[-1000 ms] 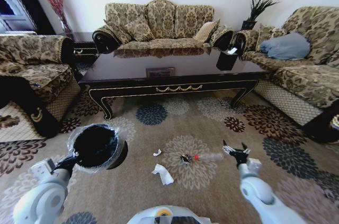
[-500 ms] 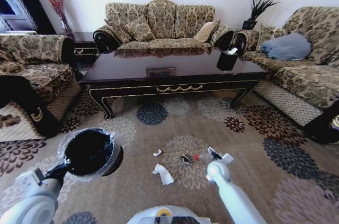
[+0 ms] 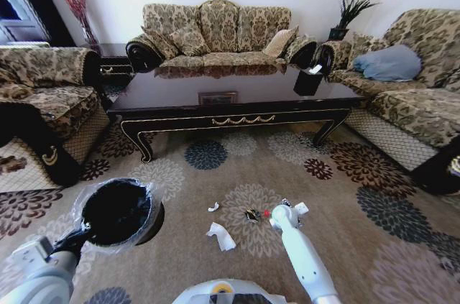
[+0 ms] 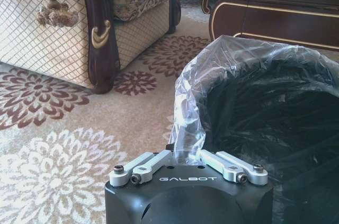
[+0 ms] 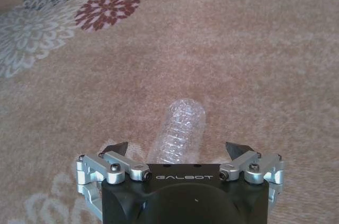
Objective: Move to the front of the table and pick up the trash from the floor, then place it into the trash bin.
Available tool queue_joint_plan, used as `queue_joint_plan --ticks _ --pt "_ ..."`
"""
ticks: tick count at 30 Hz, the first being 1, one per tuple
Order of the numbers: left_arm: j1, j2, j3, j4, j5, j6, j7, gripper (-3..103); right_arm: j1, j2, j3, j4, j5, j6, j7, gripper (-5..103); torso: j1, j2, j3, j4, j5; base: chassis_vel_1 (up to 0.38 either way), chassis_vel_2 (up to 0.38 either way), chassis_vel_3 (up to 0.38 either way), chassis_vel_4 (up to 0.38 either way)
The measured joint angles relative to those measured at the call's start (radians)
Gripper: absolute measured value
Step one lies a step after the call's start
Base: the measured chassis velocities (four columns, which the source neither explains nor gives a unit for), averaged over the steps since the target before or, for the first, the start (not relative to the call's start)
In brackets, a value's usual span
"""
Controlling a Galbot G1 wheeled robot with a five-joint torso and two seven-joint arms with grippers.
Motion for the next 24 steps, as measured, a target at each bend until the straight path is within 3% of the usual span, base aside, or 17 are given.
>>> queue_joint_plan --ticks 7,10,24 --pt "0.008 -0.007 -0.003 -0.003 0.007 0.0 -0.001 2 0.053 0.012 0.024 -0.131 0.001 0.014 -0.037 100 0.0 0.0 0.0 -0.0001 0.0002 0.0 0.0 0.0 0.0" --pt "0.013 -0.021 0.002 -0.005 0.016 -0.001 -0.001 2 0.096 0.012 0.028 -0.248 -0.002 0.044 -0.093 100 0.0 0.0 0.0 0.0001 0.0002 0.0 0.0 0.0 0.0" --pt "0.022 -0.044 0.023 -0.012 0.039 -0.004 -0.001 2 0.166 -0.005 0.011 -0.385 0.013 0.069 -0.202 100 0.0 0.0 0.0 -0.0001 0.0001 0.0 0.0 0.0 0.0"
